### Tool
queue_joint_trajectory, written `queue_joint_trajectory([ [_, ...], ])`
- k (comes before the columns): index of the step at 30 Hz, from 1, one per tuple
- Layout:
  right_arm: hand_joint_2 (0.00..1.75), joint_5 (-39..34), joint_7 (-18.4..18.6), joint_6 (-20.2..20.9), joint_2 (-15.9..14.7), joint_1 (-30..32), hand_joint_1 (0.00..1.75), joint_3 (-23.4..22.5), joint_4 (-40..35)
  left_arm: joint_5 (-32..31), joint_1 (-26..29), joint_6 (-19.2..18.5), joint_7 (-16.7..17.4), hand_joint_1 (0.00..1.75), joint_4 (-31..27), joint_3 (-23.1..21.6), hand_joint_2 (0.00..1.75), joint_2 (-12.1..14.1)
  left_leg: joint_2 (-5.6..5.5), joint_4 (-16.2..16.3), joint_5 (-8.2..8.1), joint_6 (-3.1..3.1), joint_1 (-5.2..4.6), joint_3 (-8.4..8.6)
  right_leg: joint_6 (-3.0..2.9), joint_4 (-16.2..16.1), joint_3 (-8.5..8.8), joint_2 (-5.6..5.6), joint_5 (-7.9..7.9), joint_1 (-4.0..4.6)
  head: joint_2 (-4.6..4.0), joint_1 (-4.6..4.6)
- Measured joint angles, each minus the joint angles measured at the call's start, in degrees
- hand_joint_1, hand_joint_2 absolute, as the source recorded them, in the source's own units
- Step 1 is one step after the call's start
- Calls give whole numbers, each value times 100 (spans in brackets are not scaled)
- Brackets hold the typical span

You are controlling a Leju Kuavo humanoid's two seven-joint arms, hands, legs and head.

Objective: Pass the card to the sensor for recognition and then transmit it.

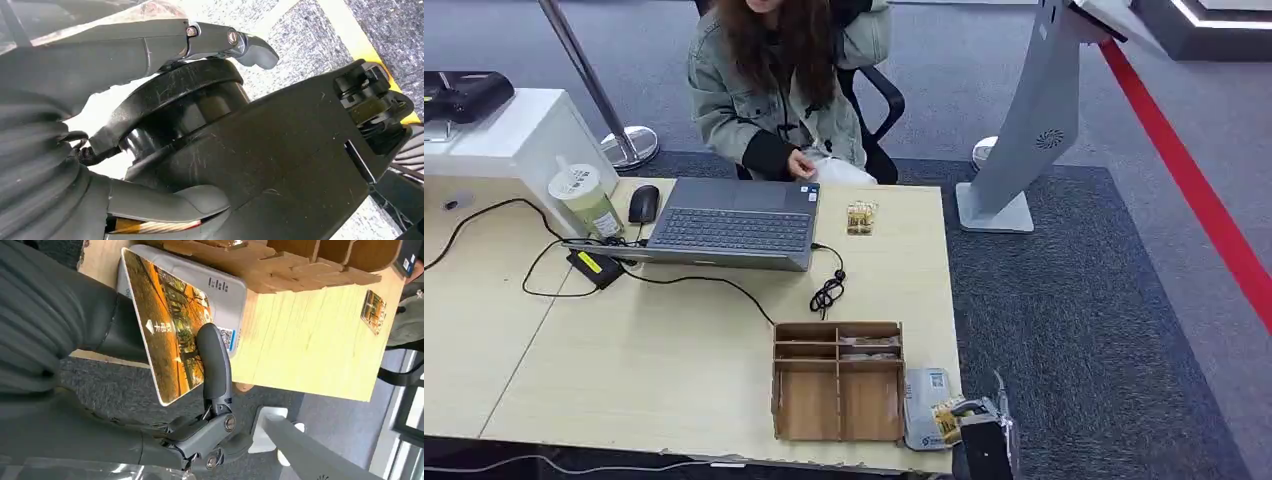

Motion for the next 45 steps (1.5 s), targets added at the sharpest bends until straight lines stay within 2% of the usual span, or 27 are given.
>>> queue_joint_trajectory([
  [14,175,-83,-79,-2,48,-41,175,-39,234,4,-1,0,0,0,9,0,175,-2,0,0,0,0,0,0,0,0,0,0,0,0,0,-2],
  [19,175,217,-16,-4,39,-37,175,-120,221,33,-1,0,0,0,11,0,175,0,0,0,0,0,0,1,0,0,0,0,0,0,0,-2],
  [22,175,616,203,-9,5,-29,175,-201,73,59,-1,0,2,0,20,0,175,0,1,0,0,0,0,1,0,0,0,0,0,0,0,-2],
  [26,175,1355,737,33,-127,-41,175,-289,-371,103,-1,0,17,0,28,0,175,0,1,0,0,0,-1,0,0,0,1,0,1,-1,0,-2],
  [33,175,2356,1503,553,-402,-214,175,-328,-1409,103,-2,-18,22,0,33,-7,175,2,1,1,0,0,-1,4,0,0,3,0,1,-1,0,-2],
  [38,175,2299,1784,986,-560,-478,175,-326,-2070,68,-5,-70,28,0,33,-20,175,24,1,0,1,0,-1,6,0,1,6,0,1,-1,0,-2],
  [45,175,1401,1998,1513,-647,-1097,175,-326,-2496,-33,-28,-265,52,0,31,-37,175,85,2,0,1,0,0,10,0,1,10,0,2,0,0,0],
])
